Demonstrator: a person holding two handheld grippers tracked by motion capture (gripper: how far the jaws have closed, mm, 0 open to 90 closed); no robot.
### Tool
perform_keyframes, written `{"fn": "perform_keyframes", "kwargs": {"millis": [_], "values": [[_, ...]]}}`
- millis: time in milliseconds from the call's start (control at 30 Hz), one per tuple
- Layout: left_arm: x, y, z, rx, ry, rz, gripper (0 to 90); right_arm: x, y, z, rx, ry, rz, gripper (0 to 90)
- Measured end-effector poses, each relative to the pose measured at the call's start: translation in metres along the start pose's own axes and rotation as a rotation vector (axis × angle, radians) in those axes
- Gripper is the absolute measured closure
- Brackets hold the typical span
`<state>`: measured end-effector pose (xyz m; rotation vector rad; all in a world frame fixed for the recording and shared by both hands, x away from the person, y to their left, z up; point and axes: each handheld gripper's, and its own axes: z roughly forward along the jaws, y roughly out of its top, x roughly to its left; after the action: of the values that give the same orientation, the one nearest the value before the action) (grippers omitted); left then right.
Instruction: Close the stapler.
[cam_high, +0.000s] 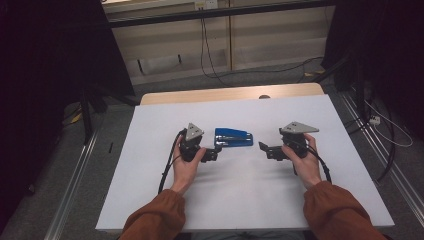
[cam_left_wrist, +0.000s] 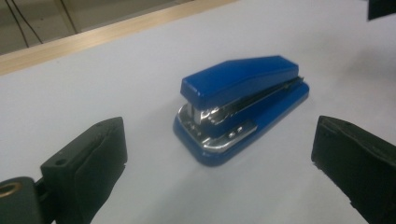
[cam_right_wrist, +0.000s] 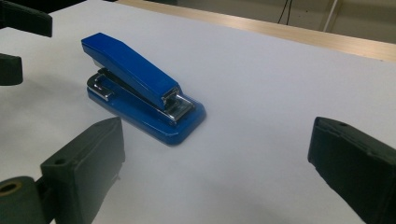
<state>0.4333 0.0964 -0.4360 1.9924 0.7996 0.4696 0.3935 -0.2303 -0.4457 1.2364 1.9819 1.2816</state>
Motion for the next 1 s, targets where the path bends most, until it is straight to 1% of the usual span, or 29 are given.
{"fn": "perform_keyframes", "kwargs": {"millis": [33,100,133,200,267,333,400,433,500,567,633,700,733,767,833,867,933,1000], "values": [[0.000,-0.001,-0.001,0.002,0.003,0.004,3.6,0.000,-0.001,-0.002,-0.001,-0.004,-0.002,4.0],[0.000,-0.004,-0.005,0.006,0.017,-0.008,3.7,-0.001,-0.003,-0.005,-0.001,-0.015,-0.002,3.9],[0.000,-0.005,-0.007,-0.004,0.024,-0.024,3.7,-0.002,-0.003,-0.007,0.000,-0.018,0.003,3.9],[0.001,-0.007,-0.014,-0.012,0.037,-0.025,3.9,-0.003,-0.004,-0.010,-0.009,-0.025,0.001,3.9],[0.002,-0.009,-0.020,-0.022,0.052,-0.035,3.9,-0.003,-0.005,-0.014,-0.014,-0.047,-0.003,3.9],[0.001,-0.012,-0.027,-0.039,0.055,-0.039,3.5,-0.003,-0.006,-0.020,-0.024,-0.063,-0.004,4.0],[0.002,-0.016,-0.033,-0.047,0.069,-0.033,3.5,-0.002,-0.009,-0.025,-0.033,-0.072,-0.010,3.9],[0.002,-0.017,-0.035,-0.055,0.070,-0.039,3.5,-0.003,-0.010,-0.027,-0.041,-0.081,-0.016,3.9],[0.003,-0.018,-0.040,-0.057,0.073,-0.035,3.5,-0.003,-0.012,-0.030,-0.049,-0.092,-0.016,4.0],[0.000,-0.018,-0.044,-0.058,0.084,-0.015,3.5,-0.003,-0.012,-0.032,-0.053,-0.094,-0.014,3.9],[-0.004,-0.018,-0.049,-0.062,0.068,-0.001,3.5,-0.002,-0.012,-0.036,-0.051,-0.095,-0.016,3.9],[-0.008,-0.021,-0.054,-0.070,0.072,0.003,3.7,-0.002,-0.012,-0.040,-0.054,-0.109,-0.017,4.0],[-0.009,-0.022,-0.056,-0.078,0.081,-0.005,3.7,-0.003,-0.013,-0.043,-0.061,-0.107,-0.015,4.0],[-0.010,-0.023,-0.058,-0.078,0.085,-0.005,3.7,-0.003,-0.014,-0.046,-0.065,-0.111,-0.014,4.0],[-0.009,-0.025,-0.063,-0.079,0.079,-0.013,3.7,-0.004,-0.015,-0.051,-0.071,-0.120,-0.013,4.0],[-0.009,-0.025,-0.065,-0.085,0.073,-0.024,3.7,-0.004,-0.016,-0.053,-0.074,-0.125,-0.016,4.0],[-0.008,-0.026,-0.070,-0.094,0.064,-0.033,3.6,-0.004,-0.018,-0.057,-0.077,-0.130,-0.015,4.0],[-0.007,-0.027,-0.077,-0.098,0.066,-0.042,3.6,-0.003,-0.020,-0.060,-0.080,-0.129,-0.017,3.9]]}}
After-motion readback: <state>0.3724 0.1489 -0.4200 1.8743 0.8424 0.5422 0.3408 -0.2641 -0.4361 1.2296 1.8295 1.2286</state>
